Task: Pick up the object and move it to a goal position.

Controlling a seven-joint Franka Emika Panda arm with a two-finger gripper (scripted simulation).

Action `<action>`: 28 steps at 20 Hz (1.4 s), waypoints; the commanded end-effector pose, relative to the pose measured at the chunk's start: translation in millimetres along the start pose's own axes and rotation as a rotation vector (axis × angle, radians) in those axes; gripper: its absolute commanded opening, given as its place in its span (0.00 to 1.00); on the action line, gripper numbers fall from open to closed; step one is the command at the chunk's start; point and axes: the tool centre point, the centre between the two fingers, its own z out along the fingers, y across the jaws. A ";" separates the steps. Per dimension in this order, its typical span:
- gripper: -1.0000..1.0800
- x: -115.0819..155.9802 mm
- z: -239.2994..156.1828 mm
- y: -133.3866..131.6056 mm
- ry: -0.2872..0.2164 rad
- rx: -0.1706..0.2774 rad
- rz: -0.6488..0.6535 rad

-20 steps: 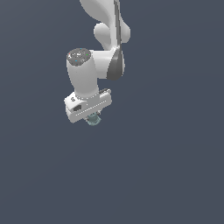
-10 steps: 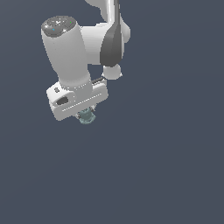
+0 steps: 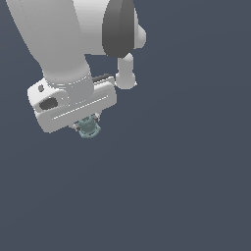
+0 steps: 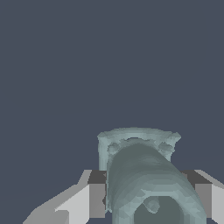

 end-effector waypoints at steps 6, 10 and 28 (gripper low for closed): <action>0.00 13.7 -34.7 16.4 -0.001 0.000 0.000; 0.00 19.8 -49.7 23.7 -0.001 0.000 0.000; 0.00 33.7 -81.4 40.1 -0.001 0.000 0.000</action>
